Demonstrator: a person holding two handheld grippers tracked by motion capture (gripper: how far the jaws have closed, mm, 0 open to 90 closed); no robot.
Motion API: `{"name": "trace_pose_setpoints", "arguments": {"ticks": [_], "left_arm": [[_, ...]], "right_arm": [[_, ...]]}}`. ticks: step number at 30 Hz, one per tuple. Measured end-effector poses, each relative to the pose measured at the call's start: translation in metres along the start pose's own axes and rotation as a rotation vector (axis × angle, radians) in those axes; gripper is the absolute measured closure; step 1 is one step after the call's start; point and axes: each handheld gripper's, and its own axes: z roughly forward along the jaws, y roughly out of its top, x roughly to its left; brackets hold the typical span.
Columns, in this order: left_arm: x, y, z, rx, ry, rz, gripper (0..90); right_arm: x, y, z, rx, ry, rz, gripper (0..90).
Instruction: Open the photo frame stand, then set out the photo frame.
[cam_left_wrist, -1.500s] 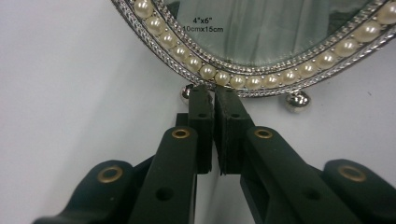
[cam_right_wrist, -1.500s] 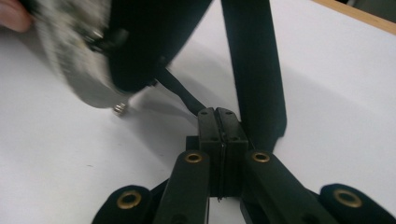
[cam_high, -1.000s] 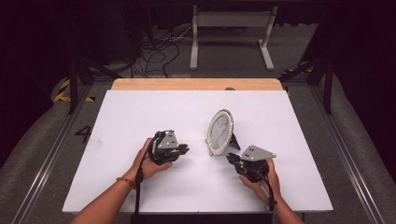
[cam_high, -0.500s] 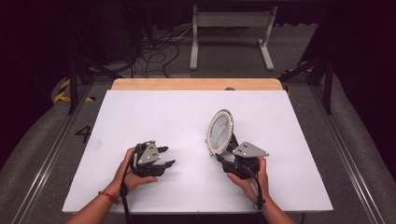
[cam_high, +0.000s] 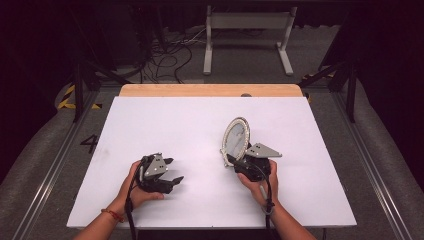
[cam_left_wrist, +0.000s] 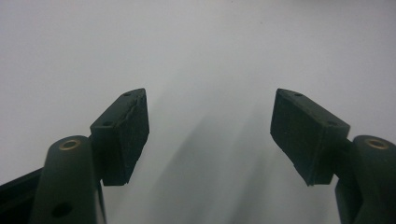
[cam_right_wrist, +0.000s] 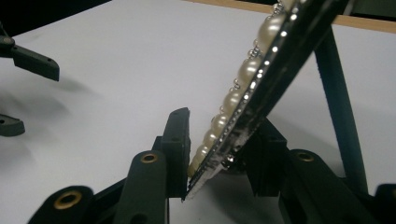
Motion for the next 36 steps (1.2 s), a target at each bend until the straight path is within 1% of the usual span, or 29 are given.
{"name": "trace_pose_setpoints", "arguments": {"ticks": [1,3,5,8,10,13,15,18,20,21,23,25,26,27,28,29,30,32,33,34,35,36], "left_arm": [[0.002,0.000,0.000,0.000,0.005,-0.007,28.7],[0.004,0.000,0.001,-0.003,0.005,-0.016,28.3],[0.004,0.000,0.001,0.001,0.012,-0.008,28.1],[0.005,0.001,0.002,-0.005,0.003,-0.015,27.9],[0.005,0.001,0.002,-0.005,0.003,-0.005,27.6],[0.006,0.000,0.003,-0.002,-0.004,-0.006,26.7],[0.006,0.000,0.003,0.002,-0.006,-0.018,26.3],[0.005,0.000,0.001,-0.007,0.004,-0.026,25.6],[0.005,0.002,0.001,-0.012,0.008,-0.021,25.3],[0.006,0.003,0.002,-0.014,0.006,-0.020,25.3],[0.007,0.005,0.004,-0.024,-0.002,-0.019,25.3],[0.008,0.009,0.008,-0.023,-0.002,0.003,25.5],[0.009,0.011,0.010,-0.015,-0.016,0.001,25.0],[0.011,0.014,0.011,-0.017,-0.029,-0.002,23.7],[0.012,0.017,0.012,-0.026,-0.037,-0.006,23.5],[0.012,0.017,0.012,-0.026,-0.037,-0.006,23.5],[0.015,0.022,0.014,-0.049,-0.041,-0.002,23.8],[0.018,0.029,0.019,-0.045,-0.063,-0.009,21.9],[0.019,0.034,0.022,-0.060,-0.056,0.000,22.0],[0.019,0.037,0.025,-0.050,-0.058,0.005,22.6],[0.019,0.037,0.025,-0.050,-0.058,0.005,20.8],[0.021,0.045,0.030,-0.034,-0.069,0.000,20.8]], "right_arm": [[-0.001,0.000,0.000,0.005,0.006,-0.009,65.5],[-0.005,0.000,-0.001,0.005,0.025,0.010,67.0],[-0.005,0.000,-0.001,0.006,0.025,0.005,67.1],[-0.005,-0.001,-0.001,0.000,0.029,0.006,66.9],[-0.007,-0.001,-0.001,-0.004,0.038,0.007,66.9],[-0.007,-0.001,-0.001,0.000,0.044,0.005,66.9],[-0.010,-0.002,-0.001,0.001,0.058,0.003,67.6],[-0.011,-0.002,-0.004,0.010,0.063,-0.004,68.1],[-0.012,-0.002,-0.005,0.012,0.063,-0.011,68.3],[-0.013,-0.003,-0.006,0.013,0.071,-0.011,68.3],[-0.014,-0.002,-0.006,0.015,0.080,-0.015,68.4],[-0.016,-0.003,-0.008,0.019,0.091,-0.017,68.7],[-0.017,-0.003,-0.008,0.018,0.098,-0.020,68.9],[-0.018,-0.003,-0.009,0.019,0.104,-0.020,69.2],[-0.019,-0.004,-0.009,0.022,0.109,-0.019,69.4],[-0.020,-0.004,-0.010,0.023,0.114,-0.015,69.6],[-0.021,-0.004,-0.010,0.024,0.120,-0.015,69.7],[-0.022,-0.004,-0.011,0.026,0.130,-0.018,69.7],[-0.023,-0.004,-0.011,0.029,0.136,-0.022,69.7],[-0.024,-0.004,-0.012,0.032,0.142,-0.027,69.8],[-0.024,-0.004,-0.012,0.032,0.142,-0.027,69.8],[-0.024,-0.004,-0.012,0.033,0.147,-0.030,69.9]]}}
